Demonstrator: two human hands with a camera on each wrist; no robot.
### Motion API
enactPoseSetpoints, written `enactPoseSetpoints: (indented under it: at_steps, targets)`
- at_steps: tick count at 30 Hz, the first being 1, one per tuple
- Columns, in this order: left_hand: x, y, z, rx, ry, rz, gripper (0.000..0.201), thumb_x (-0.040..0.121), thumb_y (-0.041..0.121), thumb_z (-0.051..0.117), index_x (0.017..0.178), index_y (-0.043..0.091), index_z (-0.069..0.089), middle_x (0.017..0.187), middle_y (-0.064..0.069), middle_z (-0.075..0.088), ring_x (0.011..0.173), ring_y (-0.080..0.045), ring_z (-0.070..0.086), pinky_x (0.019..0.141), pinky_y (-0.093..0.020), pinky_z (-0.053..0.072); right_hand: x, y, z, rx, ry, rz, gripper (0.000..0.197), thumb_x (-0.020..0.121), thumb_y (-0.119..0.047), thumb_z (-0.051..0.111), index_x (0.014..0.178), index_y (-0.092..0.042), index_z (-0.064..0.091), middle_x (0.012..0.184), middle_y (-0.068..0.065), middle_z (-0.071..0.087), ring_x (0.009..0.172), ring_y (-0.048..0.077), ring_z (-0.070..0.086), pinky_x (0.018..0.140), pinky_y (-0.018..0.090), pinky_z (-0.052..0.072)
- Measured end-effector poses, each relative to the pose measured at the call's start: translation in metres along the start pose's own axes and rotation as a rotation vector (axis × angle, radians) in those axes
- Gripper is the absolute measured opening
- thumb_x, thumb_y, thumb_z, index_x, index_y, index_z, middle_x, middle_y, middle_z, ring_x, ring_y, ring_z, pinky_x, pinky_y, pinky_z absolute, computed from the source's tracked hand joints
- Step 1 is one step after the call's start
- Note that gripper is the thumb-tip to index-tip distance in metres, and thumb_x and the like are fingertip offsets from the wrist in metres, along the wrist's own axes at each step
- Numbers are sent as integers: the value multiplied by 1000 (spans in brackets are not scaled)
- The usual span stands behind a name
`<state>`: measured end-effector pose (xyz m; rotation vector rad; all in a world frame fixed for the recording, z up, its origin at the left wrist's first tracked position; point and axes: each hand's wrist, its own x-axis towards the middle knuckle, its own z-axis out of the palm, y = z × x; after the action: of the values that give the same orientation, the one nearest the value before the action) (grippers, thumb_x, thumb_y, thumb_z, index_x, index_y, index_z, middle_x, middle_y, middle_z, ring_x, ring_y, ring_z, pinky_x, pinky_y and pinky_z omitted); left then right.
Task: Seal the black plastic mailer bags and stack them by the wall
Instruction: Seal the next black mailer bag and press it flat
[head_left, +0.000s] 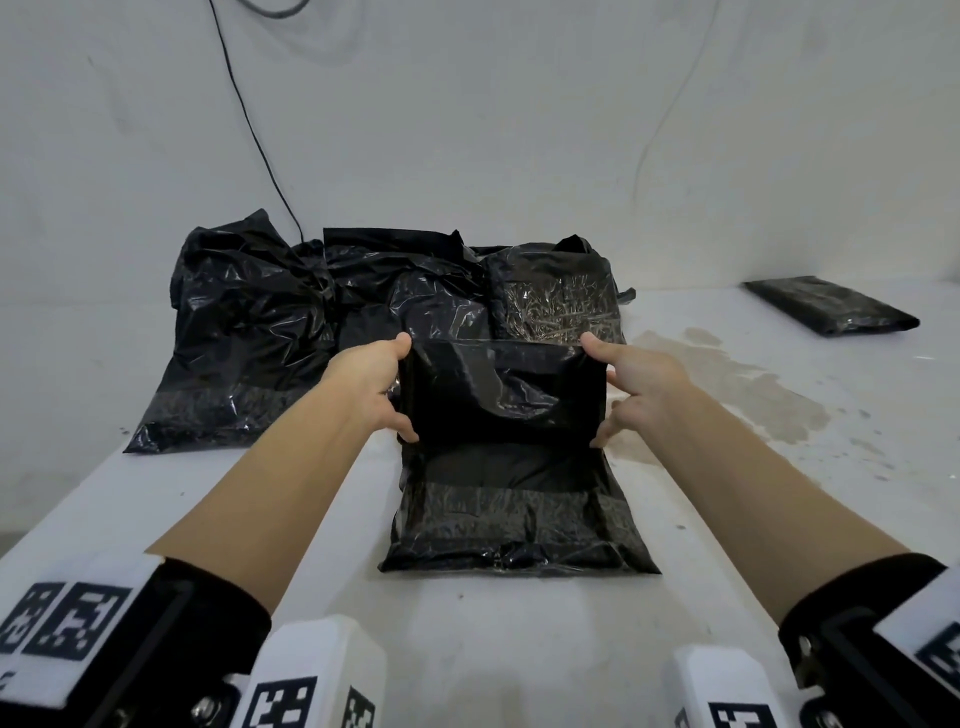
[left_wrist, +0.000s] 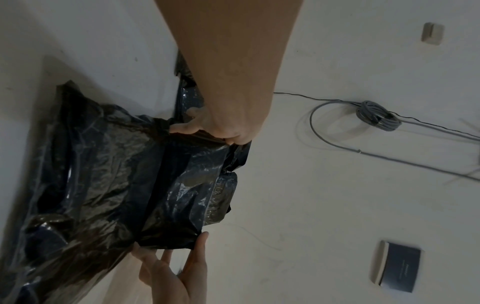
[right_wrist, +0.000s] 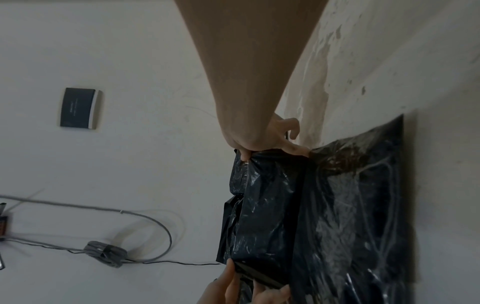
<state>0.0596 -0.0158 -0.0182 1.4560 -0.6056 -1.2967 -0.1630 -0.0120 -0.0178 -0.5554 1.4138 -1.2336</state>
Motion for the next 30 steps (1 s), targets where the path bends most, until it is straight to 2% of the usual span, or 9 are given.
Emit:
enactPoseSetpoints:
  at_steps: [6, 13, 15, 17, 20, 23, 25, 27, 30]
  targets:
    - [-4, -9, -1, -85, 40, -12, 46, 94, 17, 60, 135, 3, 44, 149, -14, 36, 139, -45, 24, 90, -80, 23, 1, 1, -2, -9, -7, 22, 41, 80, -14, 75, 110, -3, 48, 139, 13, 44, 126, 45, 36, 84, 78, 29]
    - [-12, -12, -1, -144, -8, 1, 30, 98, 8, 48, 127, 1, 48, 142, -13, 42, 137, -44, 28, 95, -78, 18, 5, 4, -7, 9, -87, 5, 36, 83, -14, 72, 110, -4, 51, 134, 11, 45, 133, 41, 30, 81, 78, 30]
    - [-14, -16, -5, -171, -57, 15, 17, 95, 4, 40, 104, 4, 55, 124, -10, 50, 128, -39, 40, 98, -76, 22, 6, 5, -12, -9, -158, -18, 38, 83, -13, 70, 116, -6, 52, 132, 8, 45, 135, 36, 28, 76, 74, 35]
    - [-20, -21, -5, -158, -72, 32, 18, 89, 2, 37, 76, 10, 45, 94, -7, 47, 106, -33, 49, 93, -67, 37, 4, 7, -18, -28, -231, -48, 26, 83, -10, 67, 106, -9, 56, 123, 6, 47, 129, 31, 34, 74, 67, 40]
    - [-28, -28, -4, -128, -82, 79, 18, 84, 1, 38, 69, 11, 39, 77, -6, 41, 82, -24, 48, 88, -53, 44, -1, 13, -27, -55, -349, -126, 8, 82, -5, 61, 85, -11, 57, 114, 4, 50, 120, 26, 40, 63, 48, 41]
    - [-29, -36, -8, 1, -150, 134, 21, 81, 0, 38, 63, 10, 42, 79, -10, 50, 81, -21, 50, 81, -40, 47, -11, 19, -34, -165, -477, -205, 12, 73, -4, 63, 84, -7, 67, 113, 16, 55, 105, 22, 50, 59, 39, 46]
    - [-30, -40, -12, 166, -203, 176, 24, 81, -2, 36, 59, 8, 42, 82, -9, 55, 93, -21, 54, 76, -30, 47, -17, 23, -38, -276, -543, -253, 13, 63, -1, 63, 60, -11, 70, 107, 27, 56, 90, 21, 51, 63, 35, 47]
    - [-33, -41, -16, 338, -281, 213, 21, 79, 0, 44, 59, 5, 48, 83, -8, 55, 96, -22, 52, 72, -25, 42, -19, 27, -42, -417, -598, -301, 34, 61, 6, 63, 35, -13, 54, 109, 18, 61, 98, 16, 56, 75, 31, 45]
    - [-39, -41, -20, 579, -426, 299, 28, 56, 7, 43, 30, 15, 48, 82, -8, 50, 86, -13, 54, 71, -16, 39, -22, 34, -44, -708, -673, -360, 38, 57, 2, 65, 33, -18, 44, 108, 12, 64, 111, 4, 55, 93, 31, 39]
